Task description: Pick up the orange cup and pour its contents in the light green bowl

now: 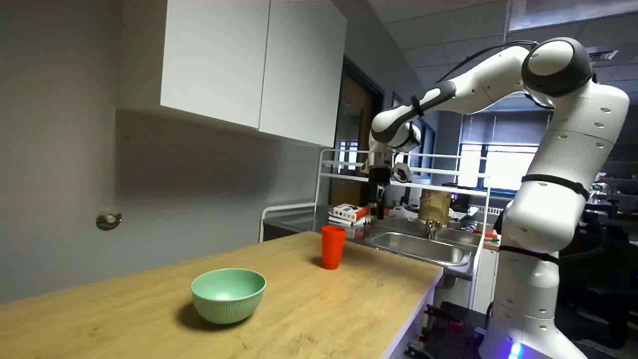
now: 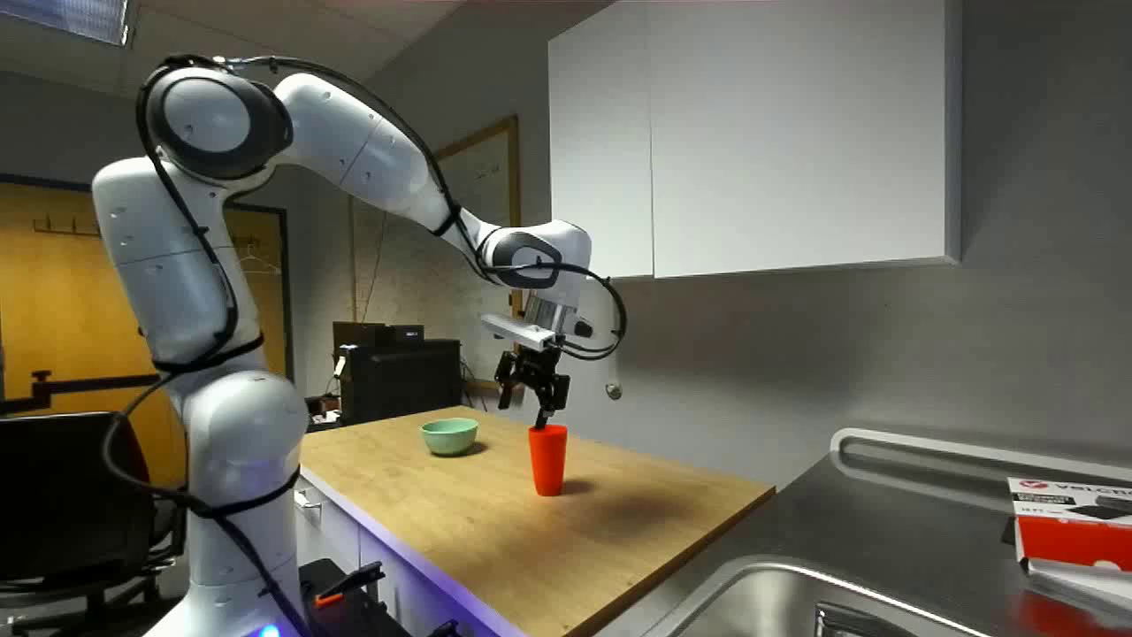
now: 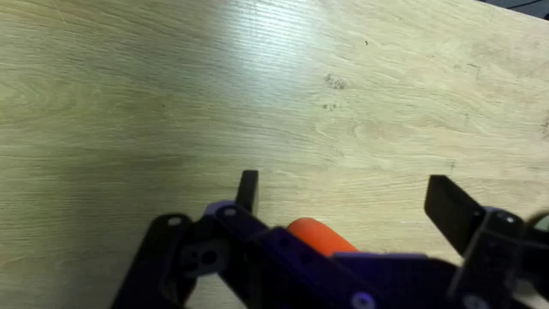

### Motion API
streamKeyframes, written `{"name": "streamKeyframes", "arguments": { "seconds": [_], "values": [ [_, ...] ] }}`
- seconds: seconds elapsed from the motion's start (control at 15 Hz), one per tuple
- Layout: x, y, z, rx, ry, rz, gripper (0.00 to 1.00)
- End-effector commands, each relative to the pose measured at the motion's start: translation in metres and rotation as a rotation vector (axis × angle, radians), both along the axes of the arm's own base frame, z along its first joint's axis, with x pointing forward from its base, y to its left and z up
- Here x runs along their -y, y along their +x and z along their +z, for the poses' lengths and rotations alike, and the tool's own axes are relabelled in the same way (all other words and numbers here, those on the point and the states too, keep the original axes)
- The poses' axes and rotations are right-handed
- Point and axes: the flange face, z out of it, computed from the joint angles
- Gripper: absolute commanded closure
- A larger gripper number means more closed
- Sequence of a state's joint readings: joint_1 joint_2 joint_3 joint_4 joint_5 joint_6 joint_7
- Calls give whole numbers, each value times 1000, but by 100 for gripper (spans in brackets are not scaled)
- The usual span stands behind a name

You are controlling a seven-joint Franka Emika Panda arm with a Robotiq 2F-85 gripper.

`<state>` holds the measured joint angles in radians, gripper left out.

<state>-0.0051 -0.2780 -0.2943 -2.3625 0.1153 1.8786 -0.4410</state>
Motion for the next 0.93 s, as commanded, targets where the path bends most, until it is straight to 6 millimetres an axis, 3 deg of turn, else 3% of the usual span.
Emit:
{"name": "streamKeyframes", "arguments": {
  "seconds": [0.0,0.67,0.87],
  "values": [
    [0,0,0,0,0,0,0],
    [0,0,1,2,-1,0,0],
    [-4,11,-1,-3,-10,-18,0]
  ]
}}
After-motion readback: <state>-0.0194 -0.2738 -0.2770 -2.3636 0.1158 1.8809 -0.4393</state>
